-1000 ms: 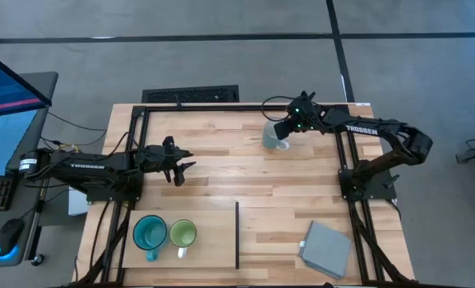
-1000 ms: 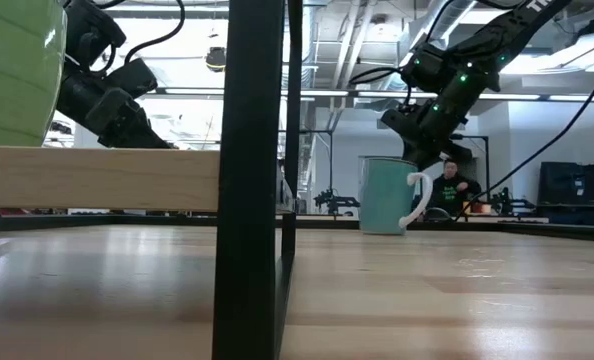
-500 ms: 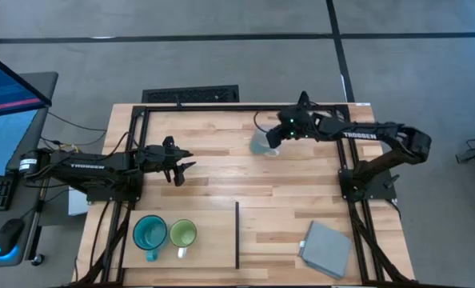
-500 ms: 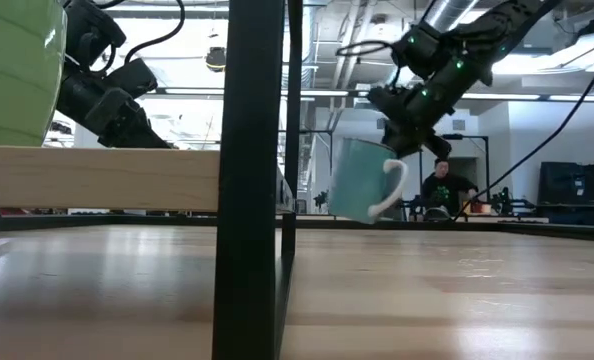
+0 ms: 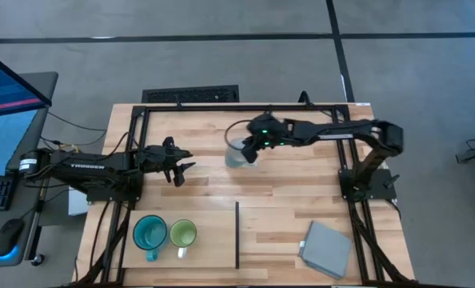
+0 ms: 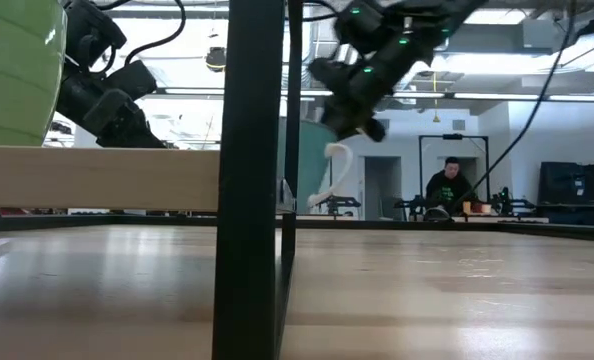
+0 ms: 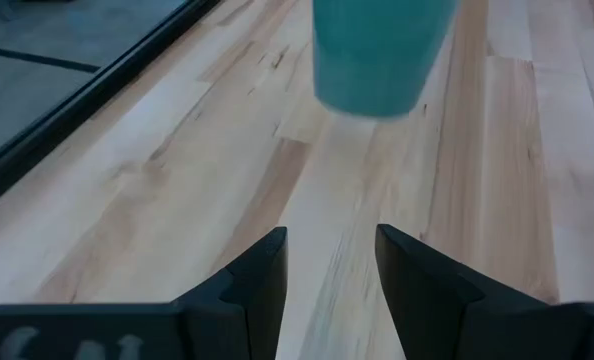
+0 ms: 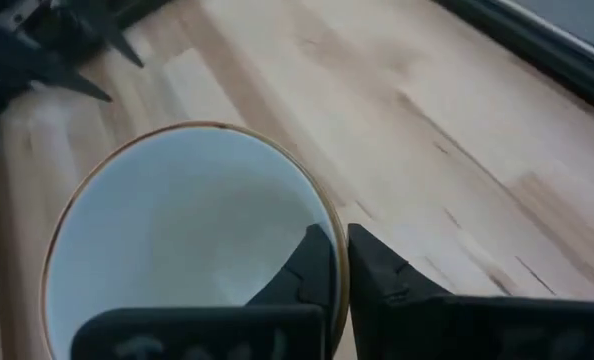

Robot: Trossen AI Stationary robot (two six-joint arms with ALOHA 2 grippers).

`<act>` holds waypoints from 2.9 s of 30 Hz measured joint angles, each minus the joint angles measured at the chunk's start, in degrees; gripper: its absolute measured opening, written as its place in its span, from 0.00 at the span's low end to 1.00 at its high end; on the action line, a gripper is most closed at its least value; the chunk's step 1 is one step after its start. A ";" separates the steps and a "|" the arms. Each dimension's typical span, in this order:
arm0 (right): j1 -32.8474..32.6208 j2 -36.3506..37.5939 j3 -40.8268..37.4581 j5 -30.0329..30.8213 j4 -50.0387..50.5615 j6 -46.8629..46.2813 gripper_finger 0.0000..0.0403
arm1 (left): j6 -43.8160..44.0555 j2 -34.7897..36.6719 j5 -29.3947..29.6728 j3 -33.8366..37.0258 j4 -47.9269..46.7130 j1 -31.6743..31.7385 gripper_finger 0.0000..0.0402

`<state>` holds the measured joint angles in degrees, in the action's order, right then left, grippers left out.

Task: Stack small to large cups/mugs on shelf
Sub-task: Put the white mug on the shelf

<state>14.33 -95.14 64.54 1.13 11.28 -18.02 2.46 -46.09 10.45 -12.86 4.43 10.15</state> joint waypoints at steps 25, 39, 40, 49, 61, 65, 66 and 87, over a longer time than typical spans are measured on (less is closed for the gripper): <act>-7.61 -25.23 33.33 -4.07 19.23 7.51 0.06 | 1.49 0.00 -0.37 0.00 -0.90 -1.57 0.36; -7.54 -24.93 33.37 -3.91 19.94 7.45 0.33 | 1.86 0.00 -0.78 0.00 -0.97 -1.57 0.36; -7.54 -24.91 33.37 -3.92 19.94 7.45 0.34 | 1.86 0.00 -0.79 0.00 -0.97 -1.57 0.36; -7.48 -22.86 33.34 -4.10 18.18 8.05 0.37 | 1.92 0.00 -0.80 0.00 -0.88 -1.57 0.36; -7.42 -11.29 33.33 -3.53 17.21 16.17 0.35 | 3.00 0.01 -1.17 0.00 -0.83 -1.57 0.36; -7.22 -5.22 33.35 0.83 18.42 19.73 0.35 | 3.76 0.02 -1.22 0.00 -0.54 -1.57 0.36; -7.20 -3.60 33.35 2.19 18.53 20.21 0.35 | 4.22 0.02 -1.27 0.00 -0.48 -1.57 0.36; -5.23 32.90 5.39 14.29 9.94 24.87 0.32 | 5.86 0.02 -1.15 0.00 0.38 -1.57 0.36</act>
<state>9.10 -62.24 69.93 15.43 21.22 6.85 8.32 -46.06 9.30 -12.86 4.81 8.58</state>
